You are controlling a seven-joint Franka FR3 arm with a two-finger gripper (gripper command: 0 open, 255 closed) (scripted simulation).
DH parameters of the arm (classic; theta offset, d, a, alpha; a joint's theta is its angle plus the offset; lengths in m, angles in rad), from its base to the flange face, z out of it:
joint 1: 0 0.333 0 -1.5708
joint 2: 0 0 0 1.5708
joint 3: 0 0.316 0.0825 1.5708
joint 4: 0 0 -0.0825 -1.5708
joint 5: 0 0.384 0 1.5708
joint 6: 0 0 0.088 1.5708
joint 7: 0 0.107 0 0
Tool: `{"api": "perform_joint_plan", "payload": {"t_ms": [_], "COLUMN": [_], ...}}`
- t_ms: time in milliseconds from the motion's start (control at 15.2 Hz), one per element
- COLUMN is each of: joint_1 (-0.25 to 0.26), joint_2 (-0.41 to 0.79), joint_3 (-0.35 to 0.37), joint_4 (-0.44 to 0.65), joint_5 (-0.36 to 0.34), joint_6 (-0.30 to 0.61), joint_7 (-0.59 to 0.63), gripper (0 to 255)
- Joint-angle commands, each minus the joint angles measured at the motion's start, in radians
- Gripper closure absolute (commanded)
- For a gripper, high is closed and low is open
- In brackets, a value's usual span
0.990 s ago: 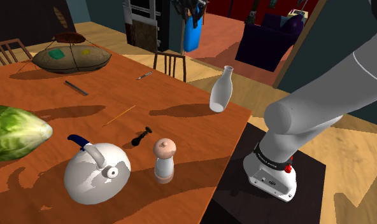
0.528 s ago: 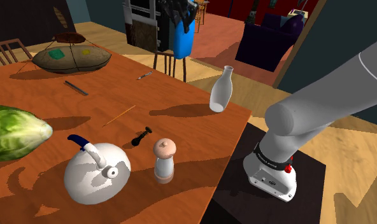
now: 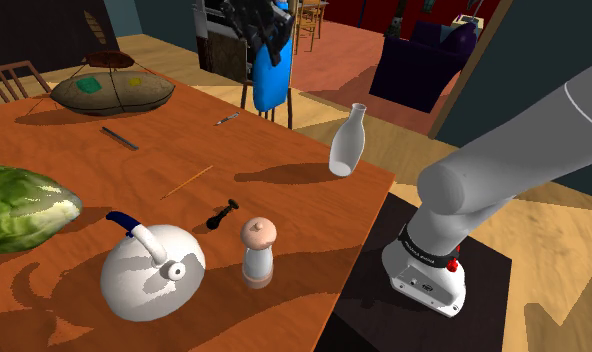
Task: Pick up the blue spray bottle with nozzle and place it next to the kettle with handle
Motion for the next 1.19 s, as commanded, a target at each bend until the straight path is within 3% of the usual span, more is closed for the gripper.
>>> {"api": "perform_joint_plan", "payload": {"t_ms": [0,396,528,594,660,792,1122], "joint_1": [-0.004,-0.028,-0.047,-0.019,0.071,0.286,0.225], "joint_2": [0.034,0.177,0.297,0.417,0.530,0.637,0.602], "joint_3": [0.061,0.295,0.436,0.517,0.534,0.446,0.461], "joint_4": [0.042,0.178,0.240,0.279,0.320,0.407,0.309], "joint_5": [-0.006,-0.061,-0.138,-0.226,-0.308,-0.377,-0.341], "joint_6": [-0.031,-0.139,-0.196,-0.247,-0.302,-0.372,-0.288], "joint_7": [0.059,0.268,0.387,0.488,0.578,0.674,0.676], "gripper": [255,255,255,255,255,255,255]}}
